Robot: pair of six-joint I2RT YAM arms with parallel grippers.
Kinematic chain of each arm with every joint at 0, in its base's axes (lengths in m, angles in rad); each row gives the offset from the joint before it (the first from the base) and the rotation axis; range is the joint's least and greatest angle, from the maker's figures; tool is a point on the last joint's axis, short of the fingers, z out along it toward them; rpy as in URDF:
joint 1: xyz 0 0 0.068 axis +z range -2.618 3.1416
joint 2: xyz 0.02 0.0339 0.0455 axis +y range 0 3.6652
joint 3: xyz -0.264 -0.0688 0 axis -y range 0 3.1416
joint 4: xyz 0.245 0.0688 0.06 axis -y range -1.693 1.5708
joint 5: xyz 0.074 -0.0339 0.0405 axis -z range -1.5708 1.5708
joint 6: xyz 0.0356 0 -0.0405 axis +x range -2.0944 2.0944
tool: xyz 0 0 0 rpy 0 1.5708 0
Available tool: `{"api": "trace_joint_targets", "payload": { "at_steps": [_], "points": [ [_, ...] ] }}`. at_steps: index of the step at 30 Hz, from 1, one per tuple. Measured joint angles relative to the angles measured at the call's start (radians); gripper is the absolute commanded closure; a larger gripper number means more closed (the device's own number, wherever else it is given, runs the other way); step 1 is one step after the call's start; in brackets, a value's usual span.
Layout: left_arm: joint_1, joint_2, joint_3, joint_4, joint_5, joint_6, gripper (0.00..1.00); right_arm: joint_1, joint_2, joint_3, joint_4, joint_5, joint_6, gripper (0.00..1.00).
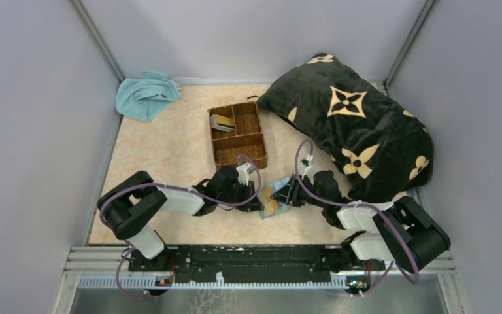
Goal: Take the credit cards out of the card holder
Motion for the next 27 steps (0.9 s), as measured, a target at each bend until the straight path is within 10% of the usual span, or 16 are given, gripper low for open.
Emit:
{"api": "trace_joint_targets", "payload": {
  "at_steps": [16, 27],
  "points": [
    [0.001, 0.006, 0.002, 0.003, 0.006, -0.016, 0.80, 0.099, 0.074, 0.028, 0.161, 0.039, 0.016, 0.68],
    [-0.002, 0.004, 0.002, 0.000, 0.002, -0.014, 0.80, 0.108, -0.032, 0.061, -0.084, 0.144, -0.097, 0.69]
  ]
}}
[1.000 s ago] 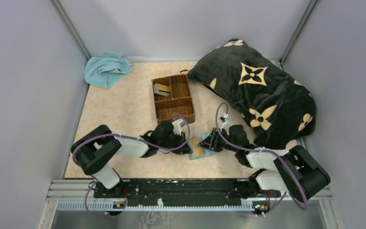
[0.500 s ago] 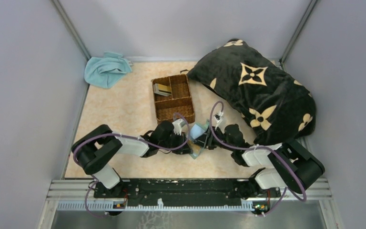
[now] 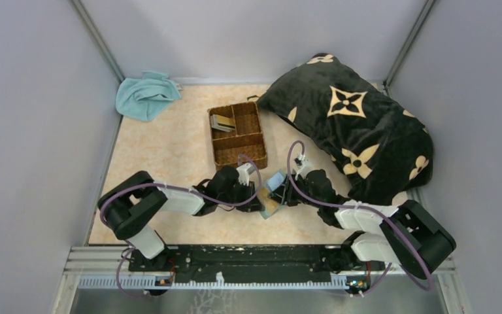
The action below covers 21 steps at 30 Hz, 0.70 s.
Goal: Take the credit cards out of the card holder
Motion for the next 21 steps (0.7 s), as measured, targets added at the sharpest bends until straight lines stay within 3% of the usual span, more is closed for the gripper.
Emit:
{"api": "trace_joint_targets", "payload": {
  "at_steps": [7, 21],
  "points": [
    [0.000, -0.033, 0.000, -0.057, -0.016, 0.010, 0.80, 0.002, 0.039, -0.003, -0.123, 0.036, -0.040, 0.71],
    [0.008, -0.055, 0.011, -0.127, -0.029, 0.027, 0.80, -0.037, 0.143, -0.087, 0.158, -0.079, 0.087, 0.70]
  ]
}}
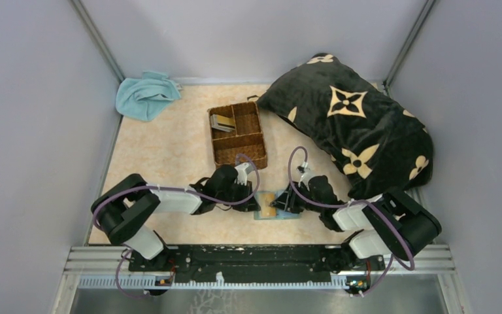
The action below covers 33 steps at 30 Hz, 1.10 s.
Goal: Take the credit cards out of the card holder
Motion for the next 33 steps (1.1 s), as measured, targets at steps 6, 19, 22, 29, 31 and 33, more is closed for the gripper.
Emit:
{"api": "trace_joint_targets", "payload": {
  "at_steps": [6, 19, 22, 29, 31, 33],
  "points": [
    [0.003, 0.002, 0.004, -0.005, 0.002, 0.000, 0.81, -0.016, 0.003, -0.028, 0.032, -0.045, 0.031, 0.71],
    [0.006, 0.002, 0.006, 0.000, -0.006, 0.005, 0.81, -0.020, -0.080, -0.027, -0.116, -0.131, 0.003, 0.71],
    [0.006, 0.002, 0.006, 0.000, -0.006, 0.008, 0.81, -0.028, -0.080, -0.027, -0.122, -0.132, 0.002, 0.71],
    [0.006, 0.001, 0.009, -0.004, -0.005, 0.010, 0.61, -0.071, -0.080, -0.017, -0.141, -0.140, -0.007, 0.73],
    [0.004, -0.009, 0.013, -0.006, -0.012, 0.011, 0.60, -0.077, -0.079, 0.003, -0.157, -0.142, -0.016, 0.73],
    [0.006, -0.019, 0.013, -0.015, -0.028, 0.014, 0.62, -0.079, -0.077, 0.028, -0.170, -0.145, -0.026, 0.73]
  ]
}}
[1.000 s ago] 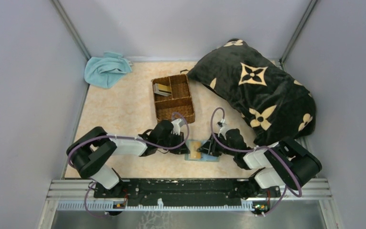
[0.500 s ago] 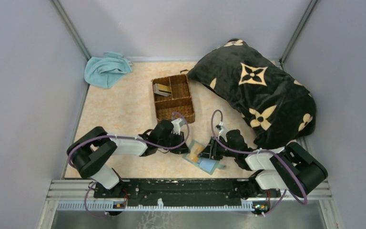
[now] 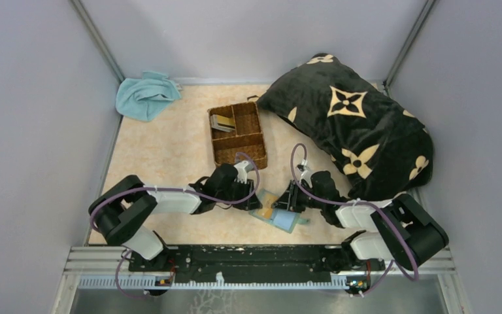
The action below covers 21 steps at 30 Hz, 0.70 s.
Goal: Take the credit cards out of the card holder
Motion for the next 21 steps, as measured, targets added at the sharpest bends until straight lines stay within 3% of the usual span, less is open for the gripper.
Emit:
{"api": "trace_joint_targets", "payload": {
  "at_steps": [13, 21],
  "points": [
    [0.011, -0.010, 0.000, -0.031, -0.040, 0.011, 0.75, -0.013, 0.072, 0.045, 0.016, -0.032, -0.004, 0.74],
    [0.021, 0.003, 0.000, -0.017, -0.018, 0.010, 0.77, -0.022, 0.138, 0.045, 0.175, -0.094, 0.097, 0.76]
  ]
}}
